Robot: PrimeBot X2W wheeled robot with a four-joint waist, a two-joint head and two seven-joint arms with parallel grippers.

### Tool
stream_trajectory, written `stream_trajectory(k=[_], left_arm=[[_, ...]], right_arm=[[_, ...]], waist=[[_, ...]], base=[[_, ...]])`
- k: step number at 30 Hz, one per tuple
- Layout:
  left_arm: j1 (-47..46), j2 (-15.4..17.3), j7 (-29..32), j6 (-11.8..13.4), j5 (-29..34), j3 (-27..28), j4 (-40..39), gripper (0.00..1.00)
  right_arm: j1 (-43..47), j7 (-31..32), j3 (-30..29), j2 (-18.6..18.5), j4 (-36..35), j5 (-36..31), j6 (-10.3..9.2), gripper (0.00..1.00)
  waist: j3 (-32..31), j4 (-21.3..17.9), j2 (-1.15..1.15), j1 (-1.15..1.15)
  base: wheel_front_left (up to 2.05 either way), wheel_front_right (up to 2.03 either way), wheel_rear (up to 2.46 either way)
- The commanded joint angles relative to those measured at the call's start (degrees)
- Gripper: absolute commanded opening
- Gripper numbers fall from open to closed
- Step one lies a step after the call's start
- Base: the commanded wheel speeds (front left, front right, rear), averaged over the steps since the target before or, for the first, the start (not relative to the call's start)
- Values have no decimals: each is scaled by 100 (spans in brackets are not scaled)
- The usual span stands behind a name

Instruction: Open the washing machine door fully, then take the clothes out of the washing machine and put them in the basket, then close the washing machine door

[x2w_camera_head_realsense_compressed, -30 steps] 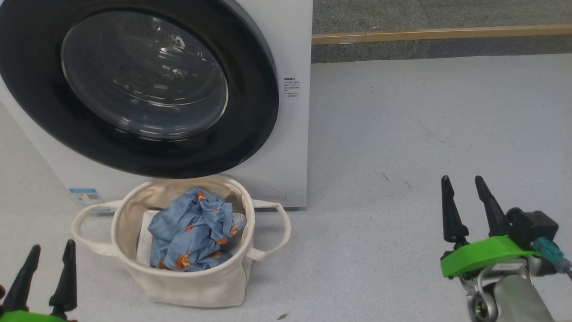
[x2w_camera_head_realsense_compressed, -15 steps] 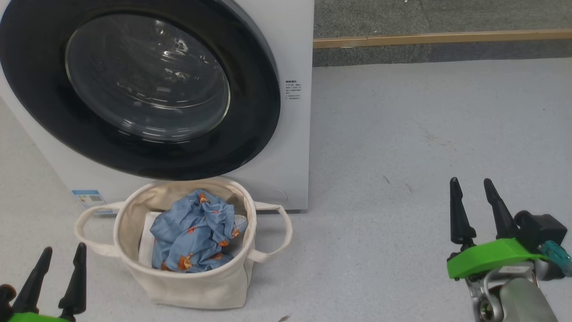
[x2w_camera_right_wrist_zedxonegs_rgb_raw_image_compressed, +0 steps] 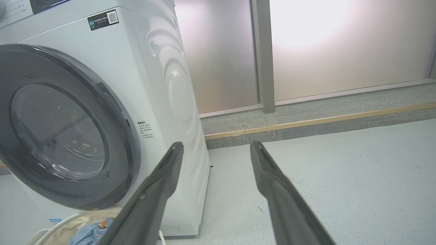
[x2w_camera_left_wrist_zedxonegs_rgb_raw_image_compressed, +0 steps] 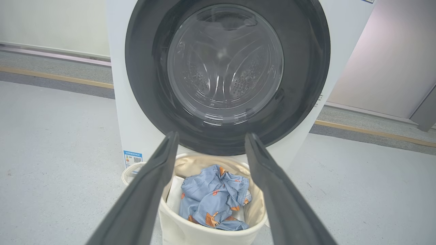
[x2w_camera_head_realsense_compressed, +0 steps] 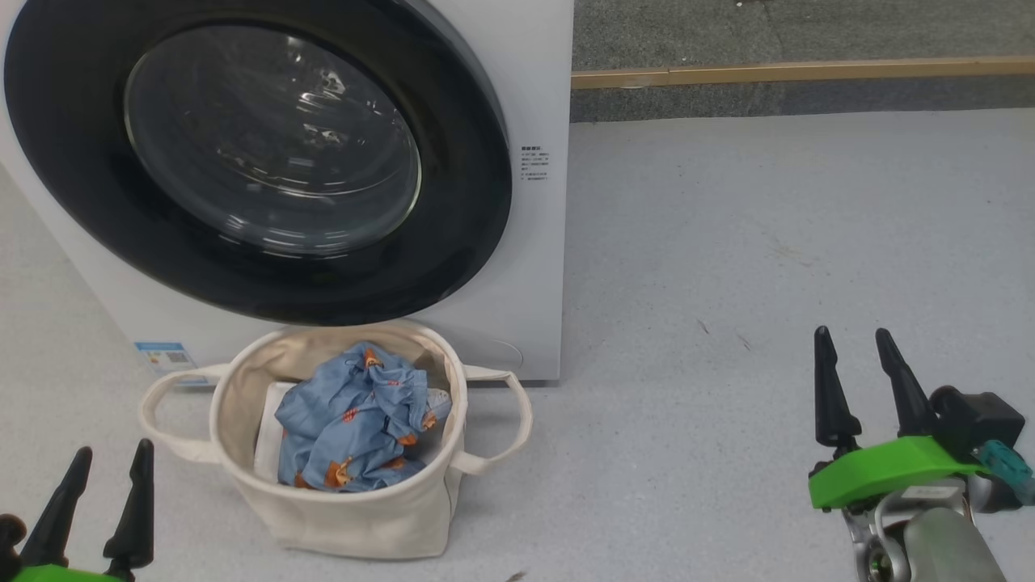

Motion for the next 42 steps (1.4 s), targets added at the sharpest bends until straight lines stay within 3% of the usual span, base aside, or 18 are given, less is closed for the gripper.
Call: stream_trajectory(k=[1, 42], left_arm=[[-211, 230, -69, -31, -25, 250, -131, 100], [-302, 330, -69, -32, 37, 22, -92, 100]], right_arm=[[-111, -70, 135, 25, -208, -34, -1, 100], [-88, -70, 121, 58, -196, -13, -1, 100]], waist=[[-1, 8, 0, 0], [43, 45, 0, 0]], base=[[0, 0, 0], [0, 0, 0]])
